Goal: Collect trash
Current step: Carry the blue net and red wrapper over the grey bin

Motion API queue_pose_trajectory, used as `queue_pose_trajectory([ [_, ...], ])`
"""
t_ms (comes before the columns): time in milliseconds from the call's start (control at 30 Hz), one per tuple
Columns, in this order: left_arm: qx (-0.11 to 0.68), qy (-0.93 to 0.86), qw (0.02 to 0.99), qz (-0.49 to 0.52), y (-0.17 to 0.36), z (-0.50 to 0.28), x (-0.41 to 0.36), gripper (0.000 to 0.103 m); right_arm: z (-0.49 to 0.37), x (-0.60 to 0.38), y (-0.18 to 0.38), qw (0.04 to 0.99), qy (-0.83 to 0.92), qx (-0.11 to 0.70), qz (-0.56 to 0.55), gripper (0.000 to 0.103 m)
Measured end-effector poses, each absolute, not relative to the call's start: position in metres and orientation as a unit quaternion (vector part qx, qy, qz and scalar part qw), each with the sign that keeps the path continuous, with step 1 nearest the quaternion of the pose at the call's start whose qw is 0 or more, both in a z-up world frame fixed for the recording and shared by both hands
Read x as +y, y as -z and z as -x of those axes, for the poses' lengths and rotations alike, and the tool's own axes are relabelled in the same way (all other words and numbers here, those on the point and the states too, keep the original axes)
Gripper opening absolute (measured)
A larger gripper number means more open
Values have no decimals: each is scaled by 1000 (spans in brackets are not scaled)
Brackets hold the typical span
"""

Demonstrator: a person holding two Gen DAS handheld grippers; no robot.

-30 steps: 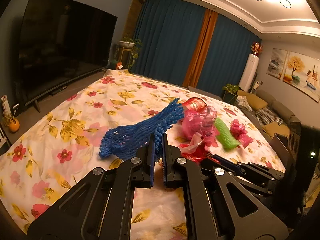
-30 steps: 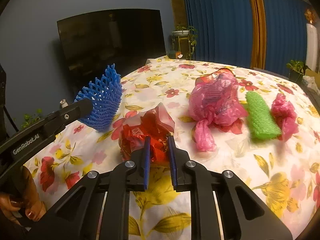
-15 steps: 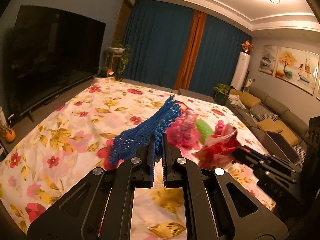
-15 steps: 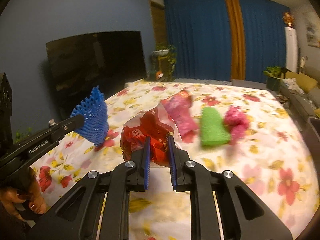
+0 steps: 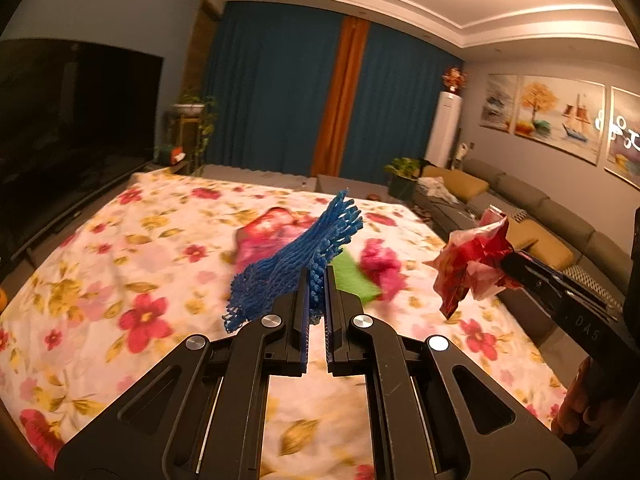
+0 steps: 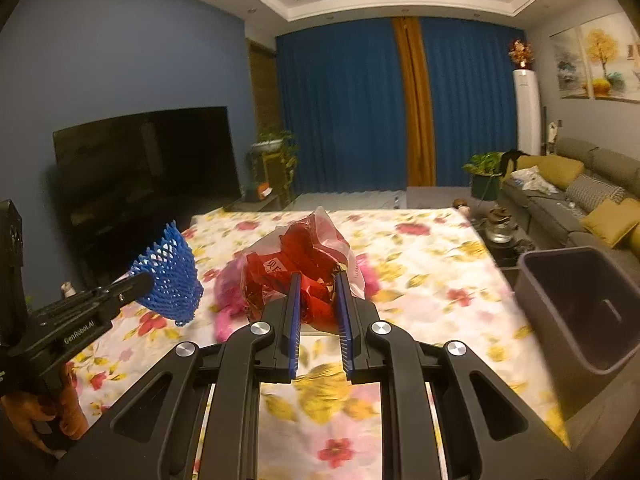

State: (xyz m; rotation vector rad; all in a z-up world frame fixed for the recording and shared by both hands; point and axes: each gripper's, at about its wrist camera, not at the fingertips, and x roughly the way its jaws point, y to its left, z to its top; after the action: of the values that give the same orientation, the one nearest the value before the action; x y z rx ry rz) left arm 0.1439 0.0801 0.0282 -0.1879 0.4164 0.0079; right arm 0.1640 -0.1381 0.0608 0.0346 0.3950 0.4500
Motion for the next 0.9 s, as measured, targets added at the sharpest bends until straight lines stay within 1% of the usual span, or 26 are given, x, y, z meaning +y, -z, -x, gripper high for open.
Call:
queue_pose_trajectory([
  [433, 189, 102, 975, 56, -62, -188, -30, 5, -165, -230, -80, 978, -127, 163, -40, 17],
  [733, 190, 164, 967, 31, -66, -223, -117, 5, -167, -307, -88, 991, -7, 127, -43, 17],
  [900, 191, 199, 961, 27, -65, -242, -158, 5, -171, -335, -81, 991, 34, 120, -45, 17],
])
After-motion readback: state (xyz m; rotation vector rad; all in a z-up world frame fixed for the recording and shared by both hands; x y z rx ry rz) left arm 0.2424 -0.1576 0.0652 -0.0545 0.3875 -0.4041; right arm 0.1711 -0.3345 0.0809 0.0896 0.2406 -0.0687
